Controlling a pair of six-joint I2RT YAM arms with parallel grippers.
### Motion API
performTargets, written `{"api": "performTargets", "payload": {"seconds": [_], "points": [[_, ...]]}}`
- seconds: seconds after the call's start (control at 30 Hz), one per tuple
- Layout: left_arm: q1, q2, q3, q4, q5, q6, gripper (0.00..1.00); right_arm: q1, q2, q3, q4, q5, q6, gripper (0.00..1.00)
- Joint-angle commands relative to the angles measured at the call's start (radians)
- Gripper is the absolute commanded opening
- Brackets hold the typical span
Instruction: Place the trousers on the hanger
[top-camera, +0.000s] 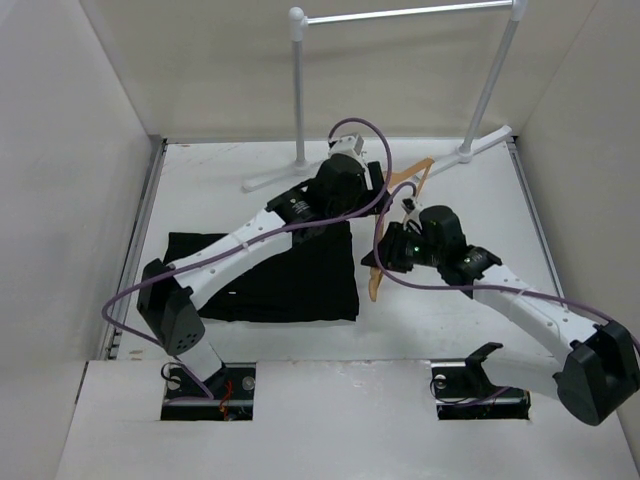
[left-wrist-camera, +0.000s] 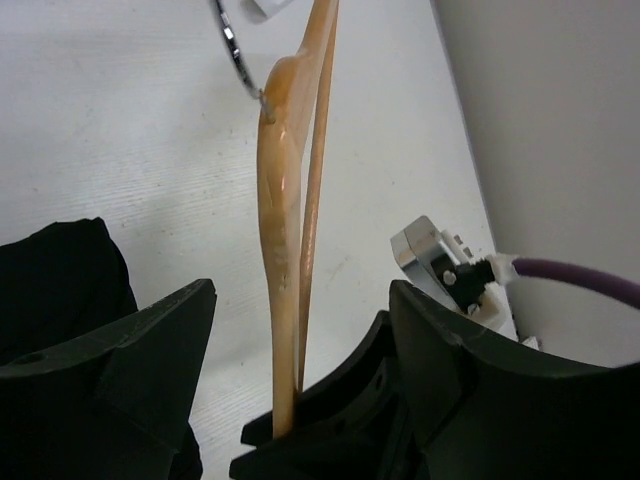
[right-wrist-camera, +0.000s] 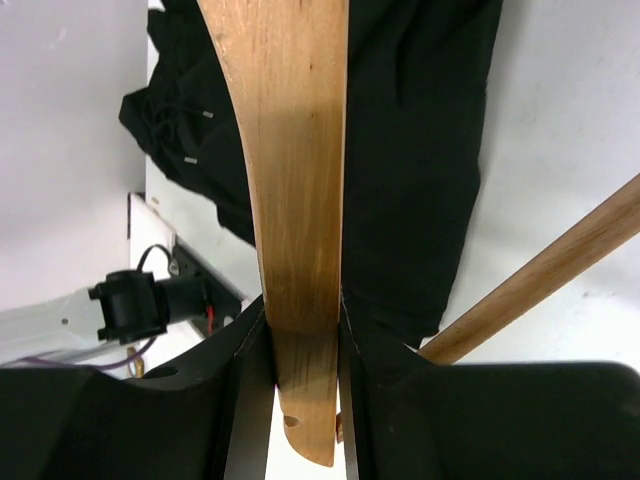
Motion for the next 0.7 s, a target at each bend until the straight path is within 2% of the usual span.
{"api": "performTargets", "payload": {"seconds": [0.0,0.23,0.37,0.43,0.5,0.57,0.63,0.67], "points": [[-0.019,0.028,0.042,0.051,-0.026,0.018,0.66,0.031,-0.055,-0.012,0.117,0.024,0.024,0.22],[-0.046,0.094,0.051,0.065,-0.142,0.019,0.45,0.071,-0.099,-0.060,0.102,0.040,0.044,0.22],[-0.065,0.094,0.046,0.080,-0.187,0.013,0.14,0.082,-0.148,-0.107,0.056,0.061,0.048,0.23],[-0.081,0.082,0.020,0.083,-0.223,0.001,0.07,0.082,-0.188,-0.147,0.025,0.096,0.060,0.25],[-0.104,0.057,-0.032,0.109,-0.258,-0.022,0.03,0.082,-0.232,-0.176,-0.010,0.122,0.065,0.34],[-0.126,0.023,-0.105,0.154,-0.293,-0.063,0.02,0.079,-0.304,-0.189,-0.072,0.139,0.071,0.49],[-0.144,-0.012,-0.179,0.199,-0.332,-0.105,0.01,0.077,-0.373,-0.189,-0.116,0.139,0.071,0.59],[-0.150,-0.023,-0.204,0.215,-0.345,-0.119,0.01,0.068,-0.397,-0.187,-0.133,0.139,0.070,0.60]]}}
